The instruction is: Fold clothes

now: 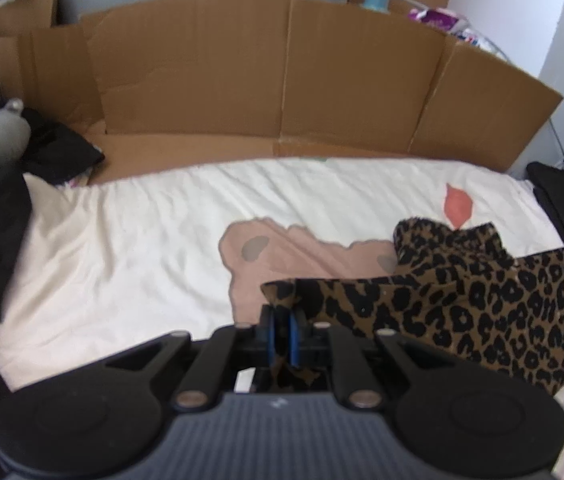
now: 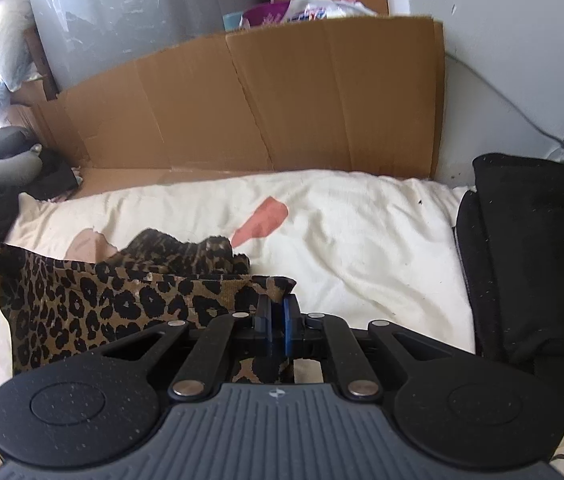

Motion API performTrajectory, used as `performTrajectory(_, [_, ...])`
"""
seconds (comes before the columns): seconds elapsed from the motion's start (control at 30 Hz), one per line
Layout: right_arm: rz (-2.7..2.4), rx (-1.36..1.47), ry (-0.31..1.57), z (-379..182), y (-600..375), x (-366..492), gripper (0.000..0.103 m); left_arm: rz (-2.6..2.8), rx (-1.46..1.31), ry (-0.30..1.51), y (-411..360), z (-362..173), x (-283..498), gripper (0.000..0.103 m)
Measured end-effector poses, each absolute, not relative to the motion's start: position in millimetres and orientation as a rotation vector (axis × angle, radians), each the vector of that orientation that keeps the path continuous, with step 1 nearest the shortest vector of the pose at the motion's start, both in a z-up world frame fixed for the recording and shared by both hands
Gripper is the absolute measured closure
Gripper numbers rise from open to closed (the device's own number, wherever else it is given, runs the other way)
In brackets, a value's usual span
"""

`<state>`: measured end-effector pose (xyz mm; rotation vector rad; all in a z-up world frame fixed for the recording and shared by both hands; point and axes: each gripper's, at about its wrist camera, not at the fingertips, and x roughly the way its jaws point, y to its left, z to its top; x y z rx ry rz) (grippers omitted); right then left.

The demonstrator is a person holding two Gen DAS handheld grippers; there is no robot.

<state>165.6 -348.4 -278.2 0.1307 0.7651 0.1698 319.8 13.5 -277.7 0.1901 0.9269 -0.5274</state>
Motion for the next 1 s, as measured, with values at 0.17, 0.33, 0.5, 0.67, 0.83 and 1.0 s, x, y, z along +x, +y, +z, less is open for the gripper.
performTrajectory(0.17, [0.166, 0.15, 0.737, -262.5, -353.4, 159.0, 0.1, -0.526, 0.191, 0.873, 7.9, -253.6, 320.8, 0.096])
performTrajectory(0.33, [0.151, 0.161, 0.712, -250.4, -358.9, 156.3, 0.1, -0.531, 0.196, 0.828, -3.4, -236.8, 328.3, 0.096])
performTrajectory(0.5, [0.147, 0.162, 0.688, -239.3, -363.1, 159.4, 0.1, -0.538, 0.198, 0.793, -15.8, -222.2, 333.3, 0.096])
performTrajectory(0.67, [0.149, 0.171, 0.68, -233.8, -365.4, 164.8, 0.1, -0.534, 0.185, 0.811, -17.8, -220.2, 342.2, 0.096])
performTrajectory(0.83, [0.154, 0.173, 0.707, -243.0, -363.7, 176.8, 0.1, -0.521, 0.197, 0.852, -20.2, -236.7, 354.6, 0.096])
performTrajectory(1.0, [0.147, 0.174, 0.762, -260.6, -363.0, 190.8, 0.1, -0.508, 0.202, 0.911, -22.6, -263.7, 369.6, 0.095])
